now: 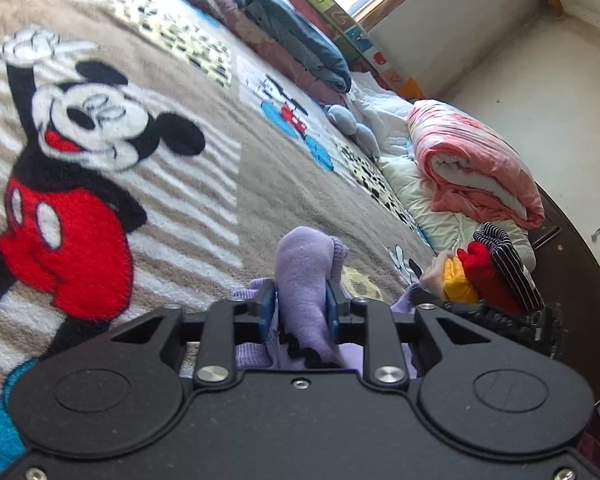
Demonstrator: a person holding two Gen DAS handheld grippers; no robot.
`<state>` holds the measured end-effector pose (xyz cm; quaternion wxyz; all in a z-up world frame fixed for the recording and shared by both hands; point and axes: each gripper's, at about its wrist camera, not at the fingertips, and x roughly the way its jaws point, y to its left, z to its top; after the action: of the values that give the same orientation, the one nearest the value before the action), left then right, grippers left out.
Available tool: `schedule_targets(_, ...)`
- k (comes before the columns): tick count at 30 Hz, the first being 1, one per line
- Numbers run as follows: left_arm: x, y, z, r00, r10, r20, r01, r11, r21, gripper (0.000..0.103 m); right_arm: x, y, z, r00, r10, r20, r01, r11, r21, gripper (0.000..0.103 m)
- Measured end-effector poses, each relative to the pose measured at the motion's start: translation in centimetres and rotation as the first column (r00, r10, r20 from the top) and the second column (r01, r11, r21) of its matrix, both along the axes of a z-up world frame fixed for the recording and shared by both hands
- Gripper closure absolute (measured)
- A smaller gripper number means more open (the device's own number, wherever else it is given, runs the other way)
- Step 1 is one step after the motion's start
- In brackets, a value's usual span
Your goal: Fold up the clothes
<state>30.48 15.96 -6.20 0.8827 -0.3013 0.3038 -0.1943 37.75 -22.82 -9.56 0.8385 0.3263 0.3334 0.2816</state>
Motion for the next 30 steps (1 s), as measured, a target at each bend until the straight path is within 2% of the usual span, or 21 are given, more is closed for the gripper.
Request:
schedule_targets(1,-0.7,0.0,0.7,1.0,0.01,0.022,-0.011,1.0,0.022,0.066,-0.2,-0.1,0.2,1.0,-0.006,0.008,0.006,1.0,-0.002,0.06)
schedule_targets(2,-1.3,0.0,1.4,0.999,0.02,0.044,-0.022,0.999,0.044,0.064,-0.8,-0.2,1.1,0.999,-0.012,0.039,0.014,0.999,-0.031,0.059)
schedule_targets(6,-4.3,-0.1,4.2,0.989,0.048,0.139,-0.066,0.99,0.125,0.064,-4.0,-0.4,4.9,0.981,-0.029,0.191,0.062,0.983,-0.173,0.058)
schedule_targets(9,-6.9,-1.7,5.8,0.975,-0.003,0.224,-0.048,0.974,0.222,0.06,-7.4,-0.3,7.2,0.953,-0.005,0.304,0.087,0.962,-0.257,0.053)
schedule_targets(11,-8.6,-3.5,6.3,0.958,-0.072,0.278,-0.017,0.952,0.306,0.059,-9.8,0.3,8.4,0.924,0.051,0.378,0.08,0.943,-0.322,0.053)
schedule_targets(14,-10.2,-6.4,6.2,0.93,-0.183,0.319,0.027,0.899,0.438,0.059,-13.1,2.0,8.9,0.877,0.175,0.448,0.034,0.906,-0.422,0.053)
schedule_targets(16,-10.4,-7.8,5.3,0.918,-0.226,0.326,0.037,0.867,0.496,0.058,-14.8,3.5,8.4,0.846,0.259,0.466,0.003,0.871,-0.491,0.054)
schedule_targets(18,-10.4,-9.0,4.3,0.909,-0.26,0.326,0.041,0.834,0.55,0.057,-15.7,4.8,7.3,0.834,0.316,0.453,-0.029,0.845,-0.534,0.056)
schedule_targets(20,-10.0,-9.6,2.7,0.913,-0.273,0.302,0.042,0.8,0.598,0.057,-16.0,6.0,6.2,0.825,0.358,0.438,-0.05,0.817,-0.574,0.056)
schedule_targets(21,-9.8,-9.7,2.0,0.915,-0.272,0.297,0.038,0.793,0.608,0.056,-16.1,6.5,5.8,0.824,0.367,0.432,-0.053,0.81,-0.585,0.057)
schedule_targets(27,-8.8,-10.0,-1.2,0.92,-0.264,0.29,0.024,0.776,0.631,0.055,-15.0,6.7,2.9,0.851,0.338,0.401,-0.05,0.814,-0.579,0.055)
schedule_targets(30,-8.2,-9.6,-1.9,0.922,-0.262,0.286,0.035,0.792,0.61,0.053,-14.7,6.4,1.5,0.855,0.317,0.41,-0.045,0.834,-0.551,0.055)
